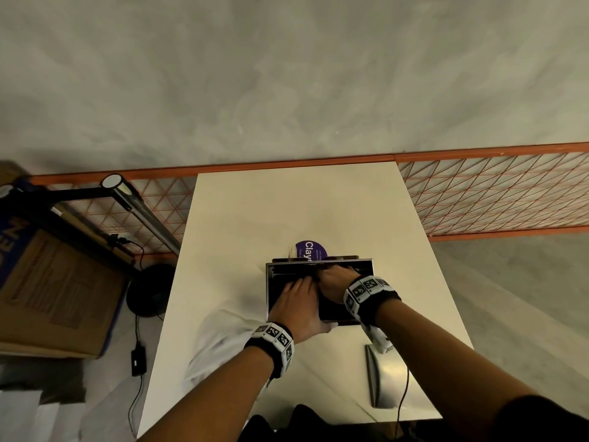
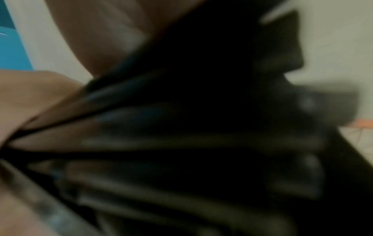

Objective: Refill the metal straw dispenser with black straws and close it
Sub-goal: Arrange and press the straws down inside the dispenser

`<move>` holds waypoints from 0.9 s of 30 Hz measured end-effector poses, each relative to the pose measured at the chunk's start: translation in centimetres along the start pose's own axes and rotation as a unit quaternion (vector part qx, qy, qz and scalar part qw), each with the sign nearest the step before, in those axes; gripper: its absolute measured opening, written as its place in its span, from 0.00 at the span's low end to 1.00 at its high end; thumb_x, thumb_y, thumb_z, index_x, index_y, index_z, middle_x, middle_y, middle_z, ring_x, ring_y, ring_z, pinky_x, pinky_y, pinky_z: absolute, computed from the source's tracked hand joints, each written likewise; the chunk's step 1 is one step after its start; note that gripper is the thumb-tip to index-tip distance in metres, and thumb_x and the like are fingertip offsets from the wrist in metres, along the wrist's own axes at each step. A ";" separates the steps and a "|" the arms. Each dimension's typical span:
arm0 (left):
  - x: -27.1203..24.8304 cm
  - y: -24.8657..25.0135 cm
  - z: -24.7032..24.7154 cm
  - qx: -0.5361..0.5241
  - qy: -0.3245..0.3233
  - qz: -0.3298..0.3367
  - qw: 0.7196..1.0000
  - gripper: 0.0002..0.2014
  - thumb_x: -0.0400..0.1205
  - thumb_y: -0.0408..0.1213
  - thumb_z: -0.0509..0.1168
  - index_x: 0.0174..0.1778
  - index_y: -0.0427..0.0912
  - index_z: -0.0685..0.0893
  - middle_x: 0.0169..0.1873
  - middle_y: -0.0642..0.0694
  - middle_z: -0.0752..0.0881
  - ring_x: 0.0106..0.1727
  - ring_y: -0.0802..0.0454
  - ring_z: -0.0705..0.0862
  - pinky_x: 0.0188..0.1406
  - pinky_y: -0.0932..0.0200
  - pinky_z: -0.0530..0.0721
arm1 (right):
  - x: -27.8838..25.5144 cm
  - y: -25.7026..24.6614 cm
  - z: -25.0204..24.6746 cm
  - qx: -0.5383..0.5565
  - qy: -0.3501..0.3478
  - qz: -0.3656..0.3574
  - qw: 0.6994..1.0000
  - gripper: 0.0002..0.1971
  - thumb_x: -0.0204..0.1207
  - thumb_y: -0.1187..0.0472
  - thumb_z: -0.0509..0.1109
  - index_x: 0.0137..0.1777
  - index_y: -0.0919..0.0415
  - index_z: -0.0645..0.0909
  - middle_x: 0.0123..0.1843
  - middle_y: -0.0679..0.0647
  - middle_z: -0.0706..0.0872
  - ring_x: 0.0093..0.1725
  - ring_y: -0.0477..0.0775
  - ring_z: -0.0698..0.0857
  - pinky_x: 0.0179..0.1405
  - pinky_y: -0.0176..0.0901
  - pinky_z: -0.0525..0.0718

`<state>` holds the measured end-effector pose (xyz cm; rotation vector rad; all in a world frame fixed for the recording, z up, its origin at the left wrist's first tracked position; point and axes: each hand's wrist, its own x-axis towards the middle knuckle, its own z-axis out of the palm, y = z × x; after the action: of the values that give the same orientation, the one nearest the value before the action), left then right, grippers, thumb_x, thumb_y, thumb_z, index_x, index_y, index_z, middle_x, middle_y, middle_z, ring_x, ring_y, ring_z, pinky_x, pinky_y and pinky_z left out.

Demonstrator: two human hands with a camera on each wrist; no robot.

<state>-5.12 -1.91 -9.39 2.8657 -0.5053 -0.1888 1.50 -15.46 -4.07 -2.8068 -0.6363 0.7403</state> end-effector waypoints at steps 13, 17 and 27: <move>-0.2 0.2 -0.2 0.002 -0.010 -0.004 1.000 0.43 0.67 0.72 0.68 0.71 0.45 0.75 0.65 0.48 0.78 0.68 0.46 0.76 0.76 0.48 0.73 | 0.0 0.3 0.7 -0.002 0.020 0.010 1.000 0.19 0.83 0.60 0.55 0.72 0.58 0.74 0.68 0.62 0.82 0.68 0.67 0.80 0.67 0.62 0.77; -0.4 0.4 -0.4 -0.002 -0.017 -0.006 1.000 0.44 0.68 0.71 0.69 0.73 0.44 0.74 0.67 0.47 0.77 0.70 0.45 0.75 0.77 0.48 0.71 | 0.0 0.5 1.0 -0.012 0.023 0.006 1.000 0.20 0.82 0.59 0.55 0.73 0.55 0.74 0.68 0.61 0.82 0.68 0.65 0.79 0.69 0.61 0.77; -0.7 0.6 -0.9 -0.009 -0.009 -0.004 1.000 0.43 0.68 0.71 0.69 0.70 0.43 0.76 0.66 0.47 0.76 0.70 0.45 0.73 0.75 0.49 0.73 | 0.5 0.6 1.1 -0.030 -0.002 0.034 0.999 0.21 0.84 0.56 0.53 0.76 0.55 0.71 0.74 0.61 0.77 0.73 0.64 0.77 0.70 0.58 0.73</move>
<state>-5.82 -2.09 -8.34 2.8511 -0.4939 -0.2202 1.59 -15.73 -5.41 -2.8952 -0.5739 0.7501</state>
